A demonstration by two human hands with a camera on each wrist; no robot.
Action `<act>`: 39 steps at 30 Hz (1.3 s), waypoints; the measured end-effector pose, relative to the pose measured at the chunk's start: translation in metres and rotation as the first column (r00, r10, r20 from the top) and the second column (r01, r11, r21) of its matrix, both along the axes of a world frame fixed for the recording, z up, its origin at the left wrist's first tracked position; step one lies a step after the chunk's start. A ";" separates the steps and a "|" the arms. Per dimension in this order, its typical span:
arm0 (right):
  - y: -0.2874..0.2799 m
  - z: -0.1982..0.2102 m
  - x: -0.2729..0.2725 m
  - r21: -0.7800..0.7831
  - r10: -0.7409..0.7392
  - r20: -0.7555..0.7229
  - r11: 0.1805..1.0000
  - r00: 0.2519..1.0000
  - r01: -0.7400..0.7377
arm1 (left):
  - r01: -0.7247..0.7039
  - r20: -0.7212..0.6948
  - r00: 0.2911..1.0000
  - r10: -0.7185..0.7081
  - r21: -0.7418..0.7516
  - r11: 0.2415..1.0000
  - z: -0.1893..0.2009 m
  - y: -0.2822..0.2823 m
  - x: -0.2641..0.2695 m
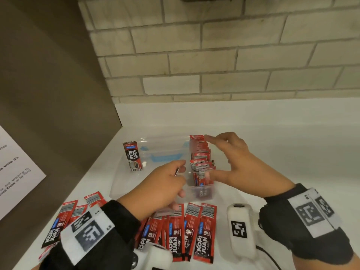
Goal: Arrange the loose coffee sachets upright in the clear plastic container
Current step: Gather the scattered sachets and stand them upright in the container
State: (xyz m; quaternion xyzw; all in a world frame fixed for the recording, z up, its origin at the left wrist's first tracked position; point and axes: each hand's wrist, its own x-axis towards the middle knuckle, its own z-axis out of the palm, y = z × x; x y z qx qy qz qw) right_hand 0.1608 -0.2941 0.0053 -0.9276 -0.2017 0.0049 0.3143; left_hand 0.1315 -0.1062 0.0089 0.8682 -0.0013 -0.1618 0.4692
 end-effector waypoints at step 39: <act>0.073 0.006 -0.045 0.569 0.192 -0.093 0.815 0.977 -0.106 | -0.092 0.105 0.963 0.247 -0.735 0.671 0.021 0.026 -0.029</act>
